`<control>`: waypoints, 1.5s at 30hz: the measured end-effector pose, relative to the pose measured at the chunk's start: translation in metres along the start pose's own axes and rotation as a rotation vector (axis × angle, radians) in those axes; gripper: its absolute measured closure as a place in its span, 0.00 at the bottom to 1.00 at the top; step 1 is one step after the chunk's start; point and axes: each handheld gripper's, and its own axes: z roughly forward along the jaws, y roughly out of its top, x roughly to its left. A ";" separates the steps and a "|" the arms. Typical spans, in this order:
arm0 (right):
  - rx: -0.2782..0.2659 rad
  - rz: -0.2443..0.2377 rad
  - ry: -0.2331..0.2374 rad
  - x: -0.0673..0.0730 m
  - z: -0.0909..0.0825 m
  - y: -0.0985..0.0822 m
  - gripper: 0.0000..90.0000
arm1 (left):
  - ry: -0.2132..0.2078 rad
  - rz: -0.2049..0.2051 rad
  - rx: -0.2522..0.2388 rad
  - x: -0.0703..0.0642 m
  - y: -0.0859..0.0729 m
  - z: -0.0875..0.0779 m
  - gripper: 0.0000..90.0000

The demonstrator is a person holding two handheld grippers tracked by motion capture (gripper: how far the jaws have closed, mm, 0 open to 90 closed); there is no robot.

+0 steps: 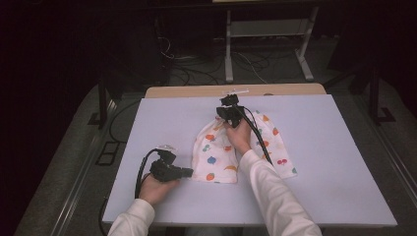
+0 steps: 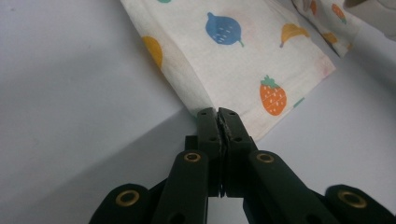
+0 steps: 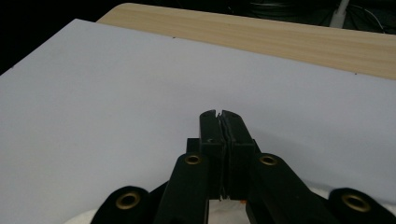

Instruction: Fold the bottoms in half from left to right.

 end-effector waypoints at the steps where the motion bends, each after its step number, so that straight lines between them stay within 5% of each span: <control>1: -0.002 0.004 0.003 -0.001 -0.001 0.001 0.96 | 0.002 0.009 -0.002 -0.001 0.001 -0.001 0.97; 12: -0.017 0.050 0.029 -0.014 -0.008 0.006 0.96 | -0.025 0.078 -0.058 -0.020 0.012 -0.011 0.97; 45: -0.043 0.078 0.019 -0.055 -0.038 0.021 0.96 | -0.132 0.218 -0.089 -0.080 0.048 0.000 0.97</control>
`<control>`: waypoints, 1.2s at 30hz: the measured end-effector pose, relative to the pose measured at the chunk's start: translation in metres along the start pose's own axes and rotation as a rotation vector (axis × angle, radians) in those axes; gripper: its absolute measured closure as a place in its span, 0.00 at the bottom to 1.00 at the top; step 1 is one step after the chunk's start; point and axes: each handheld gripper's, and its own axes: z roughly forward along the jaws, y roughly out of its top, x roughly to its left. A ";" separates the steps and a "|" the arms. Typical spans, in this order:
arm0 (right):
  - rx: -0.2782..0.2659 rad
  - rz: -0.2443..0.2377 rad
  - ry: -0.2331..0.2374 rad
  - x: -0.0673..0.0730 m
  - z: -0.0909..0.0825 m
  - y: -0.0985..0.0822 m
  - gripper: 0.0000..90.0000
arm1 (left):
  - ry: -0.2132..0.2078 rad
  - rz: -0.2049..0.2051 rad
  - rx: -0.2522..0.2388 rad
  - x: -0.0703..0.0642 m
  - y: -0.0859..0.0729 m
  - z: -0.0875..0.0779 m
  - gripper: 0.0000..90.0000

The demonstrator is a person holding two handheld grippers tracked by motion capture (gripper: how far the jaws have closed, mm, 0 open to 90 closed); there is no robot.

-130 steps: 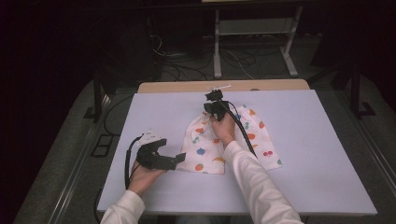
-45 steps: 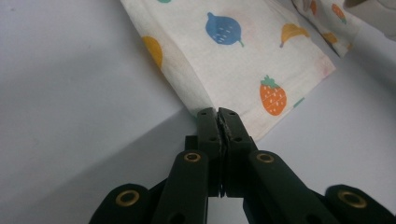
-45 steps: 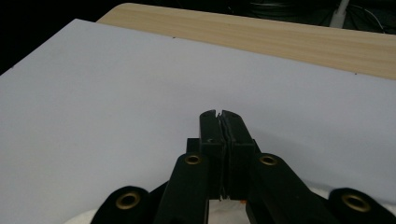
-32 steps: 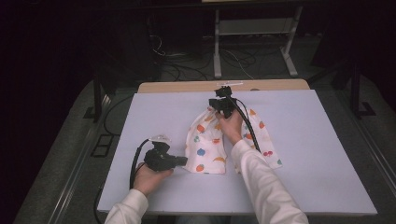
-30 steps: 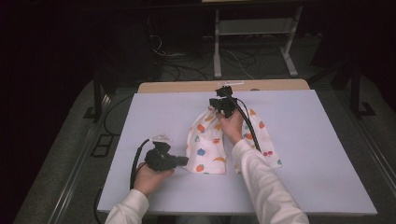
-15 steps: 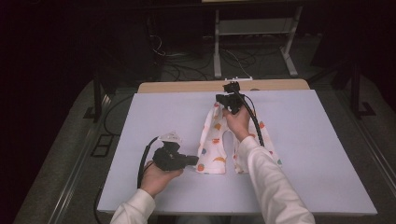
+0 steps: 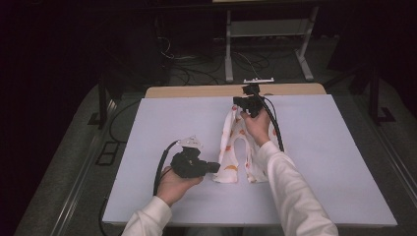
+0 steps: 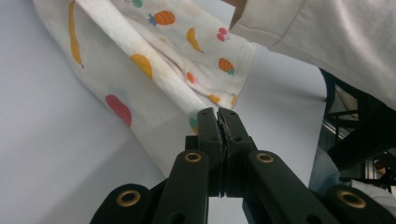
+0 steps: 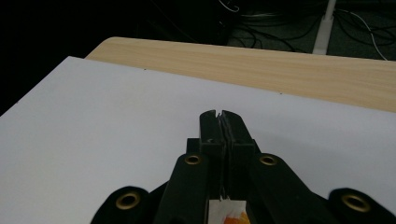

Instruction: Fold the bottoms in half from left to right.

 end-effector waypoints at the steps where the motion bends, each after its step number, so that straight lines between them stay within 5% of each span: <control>1: 0.000 0.000 -0.001 -0.001 -0.001 0.000 0.96 | -0.002 0.005 0.002 -0.001 0.001 0.001 0.97; 36: -0.004 0.008 -0.020 -0.040 -0.023 0.006 0.96 | -0.080 0.083 0.008 -0.030 0.047 0.041 0.97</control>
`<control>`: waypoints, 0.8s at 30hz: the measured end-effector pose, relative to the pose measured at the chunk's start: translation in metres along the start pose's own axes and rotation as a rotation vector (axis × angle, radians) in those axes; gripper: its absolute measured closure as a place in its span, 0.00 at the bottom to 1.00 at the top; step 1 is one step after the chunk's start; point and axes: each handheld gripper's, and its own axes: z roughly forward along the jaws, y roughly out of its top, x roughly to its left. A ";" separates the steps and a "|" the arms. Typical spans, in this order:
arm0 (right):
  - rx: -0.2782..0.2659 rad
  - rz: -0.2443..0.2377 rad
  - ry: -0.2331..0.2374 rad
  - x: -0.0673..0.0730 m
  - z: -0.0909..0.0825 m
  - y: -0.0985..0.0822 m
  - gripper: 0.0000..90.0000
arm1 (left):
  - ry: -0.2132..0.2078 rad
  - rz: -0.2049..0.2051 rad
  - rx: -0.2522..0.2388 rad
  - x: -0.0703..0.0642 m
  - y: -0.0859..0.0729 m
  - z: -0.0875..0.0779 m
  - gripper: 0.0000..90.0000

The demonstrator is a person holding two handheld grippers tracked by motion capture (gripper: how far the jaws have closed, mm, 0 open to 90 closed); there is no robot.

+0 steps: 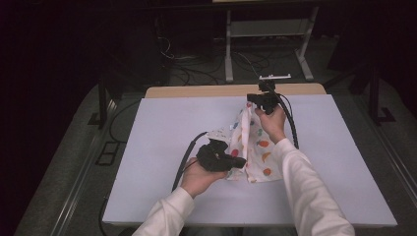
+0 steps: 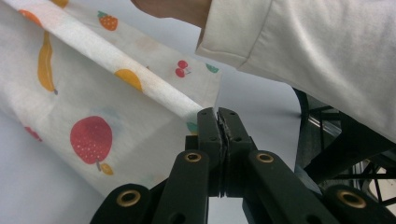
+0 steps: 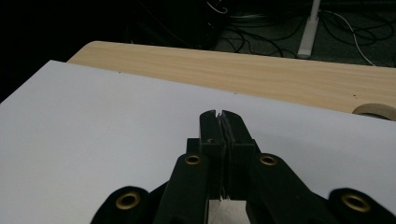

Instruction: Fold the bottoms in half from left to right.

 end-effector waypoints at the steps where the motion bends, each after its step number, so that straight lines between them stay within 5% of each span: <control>1: 0.001 0.001 -0.002 -0.001 0.000 0.000 0.96 | -0.002 0.002 0.002 0.000 0.001 0.002 0.97; 19: 0.007 0.003 0.030 -0.028 -0.007 -0.004 0.96 | -0.037 0.024 0.008 -0.008 0.019 0.037 0.97; 24: 0.011 0.015 0.070 -0.038 -0.004 -0.008 0.96 | -0.035 0.019 0.022 -0.008 0.019 0.051 0.97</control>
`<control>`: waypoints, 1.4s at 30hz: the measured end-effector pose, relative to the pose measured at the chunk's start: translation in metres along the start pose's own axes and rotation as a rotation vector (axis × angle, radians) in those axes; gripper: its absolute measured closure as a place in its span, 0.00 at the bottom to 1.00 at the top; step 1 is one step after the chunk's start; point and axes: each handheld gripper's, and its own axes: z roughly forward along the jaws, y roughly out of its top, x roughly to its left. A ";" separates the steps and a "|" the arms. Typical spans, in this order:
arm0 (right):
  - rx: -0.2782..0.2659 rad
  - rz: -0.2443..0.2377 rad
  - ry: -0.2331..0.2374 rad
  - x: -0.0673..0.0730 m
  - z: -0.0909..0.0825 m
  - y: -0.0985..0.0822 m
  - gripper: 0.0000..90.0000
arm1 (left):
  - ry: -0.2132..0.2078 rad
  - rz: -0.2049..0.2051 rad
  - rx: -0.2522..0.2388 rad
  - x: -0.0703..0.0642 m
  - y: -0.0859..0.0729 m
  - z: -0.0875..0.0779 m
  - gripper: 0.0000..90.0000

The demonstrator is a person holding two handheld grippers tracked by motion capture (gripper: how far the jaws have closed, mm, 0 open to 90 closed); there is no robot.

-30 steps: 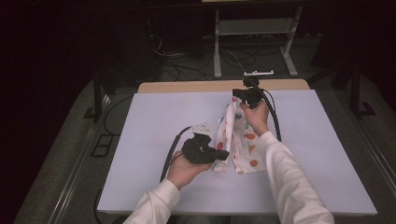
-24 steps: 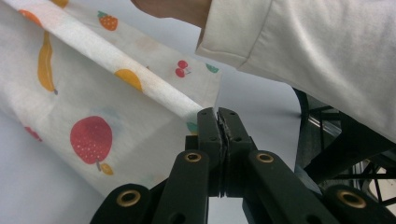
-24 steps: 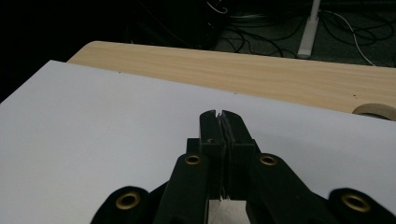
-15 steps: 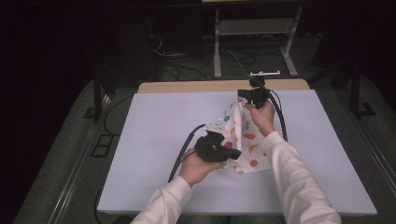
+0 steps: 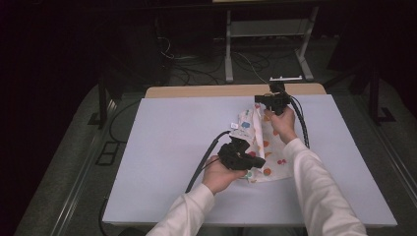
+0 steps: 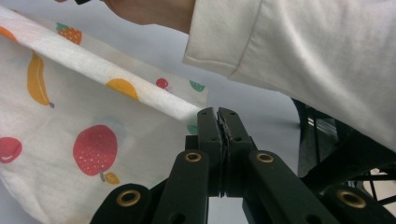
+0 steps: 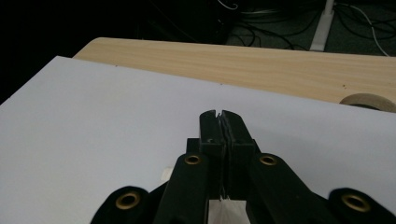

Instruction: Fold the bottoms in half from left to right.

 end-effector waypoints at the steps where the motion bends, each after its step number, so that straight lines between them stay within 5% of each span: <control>1: 0.003 0.000 0.007 -0.002 0.001 -0.001 0.96 | 0.001 -0.004 0.007 0.000 0.000 0.004 0.97; 13: 0.009 0.101 0.195 -0.030 0.019 -0.010 0.96 | 0.012 -0.042 0.011 0.007 0.002 0.039 0.97; 21: 0.058 0.112 0.216 -0.041 0.030 -0.010 0.96 | 0.015 -0.085 0.003 0.011 0.005 0.056 0.97; 30: 0.102 0.048 0.150 -0.044 0.034 -0.012 0.93 | 0.014 -0.105 0.006 0.013 0.009 0.073 0.97; 32: 0.109 -0.012 0.082 -0.040 0.030 -0.010 0.78 | 0.015 -0.111 0.006 0.013 0.011 0.076 0.97; 35: 0.106 -0.062 0.054 -0.036 0.022 -0.007 0.64 | 0.012 -0.114 0.001 0.014 0.013 0.082 0.97; 42: 0.103 -0.080 0.037 -0.038 -0.002 -0.003 0.38 | 0.008 -0.124 0.003 0.014 0.014 0.094 0.97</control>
